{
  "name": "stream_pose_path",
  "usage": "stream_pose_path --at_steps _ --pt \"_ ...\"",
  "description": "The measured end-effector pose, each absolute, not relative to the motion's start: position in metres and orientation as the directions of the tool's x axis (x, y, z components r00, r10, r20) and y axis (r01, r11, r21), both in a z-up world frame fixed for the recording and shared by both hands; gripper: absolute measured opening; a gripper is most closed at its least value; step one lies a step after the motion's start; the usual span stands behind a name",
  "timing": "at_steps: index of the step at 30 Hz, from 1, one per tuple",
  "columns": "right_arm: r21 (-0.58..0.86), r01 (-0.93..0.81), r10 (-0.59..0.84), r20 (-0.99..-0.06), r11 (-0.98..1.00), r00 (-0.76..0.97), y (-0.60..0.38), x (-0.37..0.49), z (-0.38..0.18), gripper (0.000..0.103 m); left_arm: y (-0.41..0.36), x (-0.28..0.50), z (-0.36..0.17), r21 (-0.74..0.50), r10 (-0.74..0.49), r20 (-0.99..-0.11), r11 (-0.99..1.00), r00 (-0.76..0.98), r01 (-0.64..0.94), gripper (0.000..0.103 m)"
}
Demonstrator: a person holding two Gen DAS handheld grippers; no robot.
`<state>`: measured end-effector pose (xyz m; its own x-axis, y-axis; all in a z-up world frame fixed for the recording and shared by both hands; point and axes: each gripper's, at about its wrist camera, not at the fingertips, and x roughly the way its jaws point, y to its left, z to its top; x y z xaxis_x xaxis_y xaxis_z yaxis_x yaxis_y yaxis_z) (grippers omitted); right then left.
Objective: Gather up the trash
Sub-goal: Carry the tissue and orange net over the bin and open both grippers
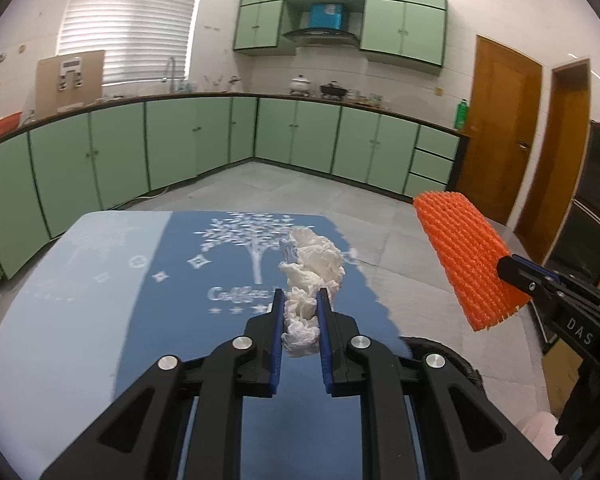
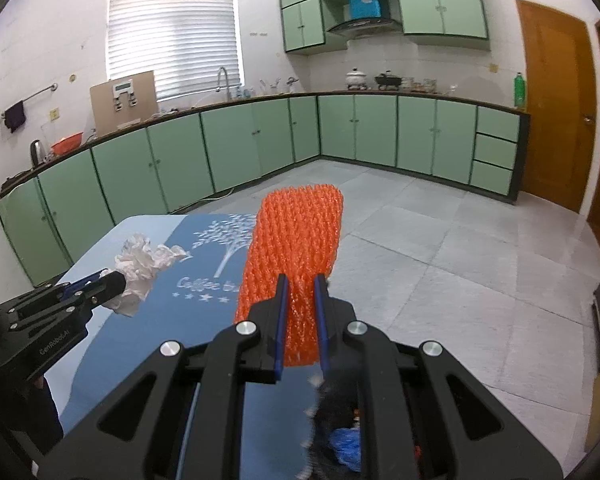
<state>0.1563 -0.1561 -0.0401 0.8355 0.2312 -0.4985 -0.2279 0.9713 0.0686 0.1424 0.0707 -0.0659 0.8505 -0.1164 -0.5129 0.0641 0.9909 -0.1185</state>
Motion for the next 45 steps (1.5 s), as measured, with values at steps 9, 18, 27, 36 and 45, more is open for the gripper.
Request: stream_pose_path --at_steps 9,18,27,36,45 --pt "0.052 -0.109 0.120 -0.512 0.993 0.850 -0.228 0.138 -0.051 0.012 0.012 0.148 -0.068 -0.110 -0.218 -0.514 0.976 0.830 0.188 0.015" --pt "0.051 -0.021 0.045 -0.539 0.998 0.841 -0.280 0.125 -0.074 0.012 -0.052 0.156 -0.085 -0.113 -0.313 -0.534 0.947 0.785 0.301 0.015" --pt "0.058 0.040 0.002 -0.593 0.998 0.805 -0.313 0.123 -0.108 0.012 -0.101 0.173 -0.113 -0.108 -0.361 -0.570 0.923 0.738 0.369 0.015" --pt "0.060 0.056 -0.001 -0.670 0.997 0.743 -0.327 0.139 -0.150 0.012 -0.136 0.190 -0.152 -0.091 -0.361 -0.627 0.914 0.691 0.395 0.016" --pt "0.071 0.077 -0.001 -0.727 0.994 0.687 -0.334 0.159 -0.179 0.041 -0.141 0.206 -0.171 -0.138 -0.367 -0.681 0.914 0.633 0.380 0.028"
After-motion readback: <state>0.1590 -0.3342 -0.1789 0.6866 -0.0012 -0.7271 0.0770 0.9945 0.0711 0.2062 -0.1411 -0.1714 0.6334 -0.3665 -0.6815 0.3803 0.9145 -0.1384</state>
